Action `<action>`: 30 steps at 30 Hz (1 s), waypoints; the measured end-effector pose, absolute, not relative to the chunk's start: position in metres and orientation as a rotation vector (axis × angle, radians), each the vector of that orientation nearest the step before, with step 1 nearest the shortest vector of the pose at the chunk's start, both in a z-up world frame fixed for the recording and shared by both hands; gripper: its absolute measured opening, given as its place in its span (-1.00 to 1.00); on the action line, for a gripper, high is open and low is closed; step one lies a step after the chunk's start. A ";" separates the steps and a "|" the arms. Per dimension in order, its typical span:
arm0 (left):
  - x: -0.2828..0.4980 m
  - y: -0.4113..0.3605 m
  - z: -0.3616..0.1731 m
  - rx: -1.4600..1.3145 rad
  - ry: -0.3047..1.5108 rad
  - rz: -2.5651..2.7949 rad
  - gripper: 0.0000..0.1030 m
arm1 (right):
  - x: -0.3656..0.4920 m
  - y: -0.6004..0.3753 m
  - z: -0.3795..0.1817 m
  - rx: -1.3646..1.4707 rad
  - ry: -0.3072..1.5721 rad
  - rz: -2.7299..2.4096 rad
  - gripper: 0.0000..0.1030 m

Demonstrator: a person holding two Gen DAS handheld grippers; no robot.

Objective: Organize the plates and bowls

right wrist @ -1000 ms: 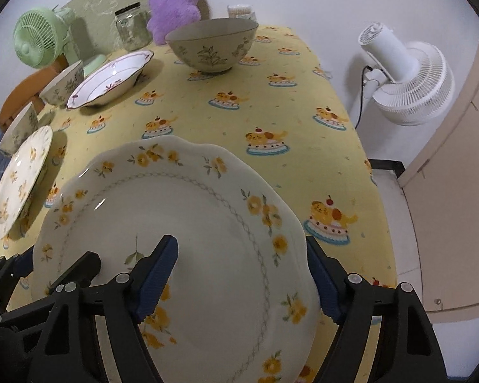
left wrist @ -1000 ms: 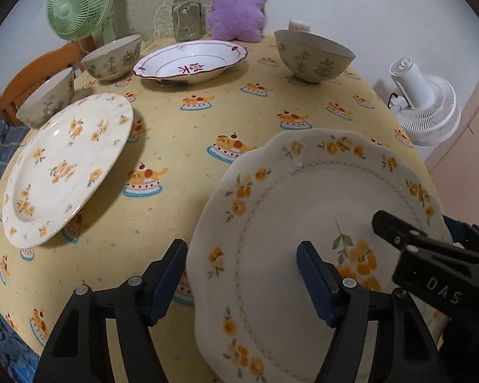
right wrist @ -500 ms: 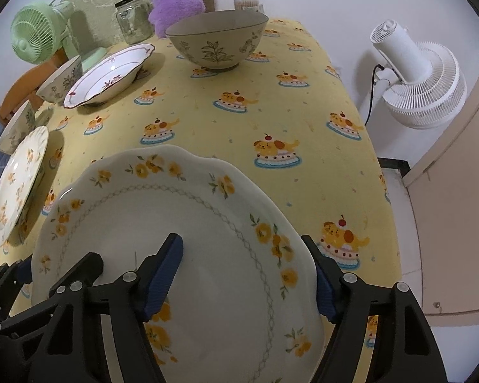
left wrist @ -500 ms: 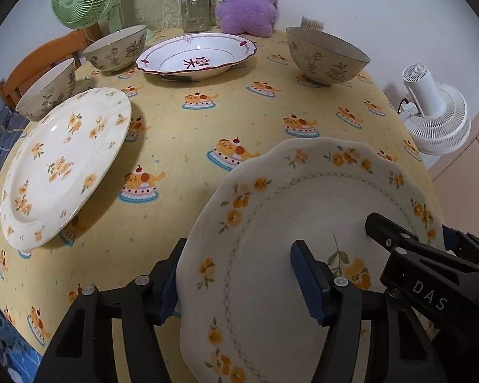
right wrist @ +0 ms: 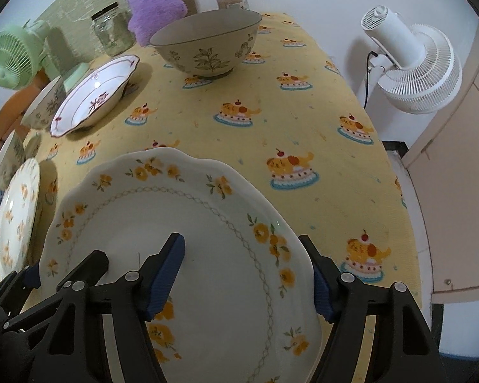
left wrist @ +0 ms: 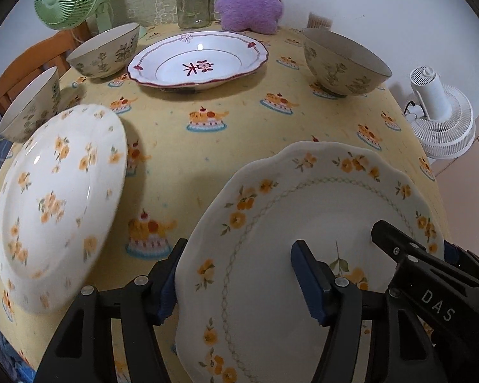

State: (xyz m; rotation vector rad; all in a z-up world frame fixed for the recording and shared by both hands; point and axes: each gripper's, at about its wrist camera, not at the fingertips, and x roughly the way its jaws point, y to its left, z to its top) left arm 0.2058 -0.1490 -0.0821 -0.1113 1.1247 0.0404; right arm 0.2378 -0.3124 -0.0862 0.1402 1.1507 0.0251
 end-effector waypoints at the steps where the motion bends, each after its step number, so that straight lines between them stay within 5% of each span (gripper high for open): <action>1: 0.210 -0.146 -0.082 -0.110 1.125 0.038 0.26 | 0.240 -0.310 -0.086 0.148 1.150 0.019 0.45; 20: 0.234 -0.124 -0.082 -0.093 1.096 0.036 0.26 | 0.265 -0.287 -0.086 0.154 1.142 -0.021 0.44; 30: 0.212 -0.125 -0.072 -0.129 1.081 0.091 0.51 | 0.253 -0.296 -0.070 0.124 1.092 0.032 0.44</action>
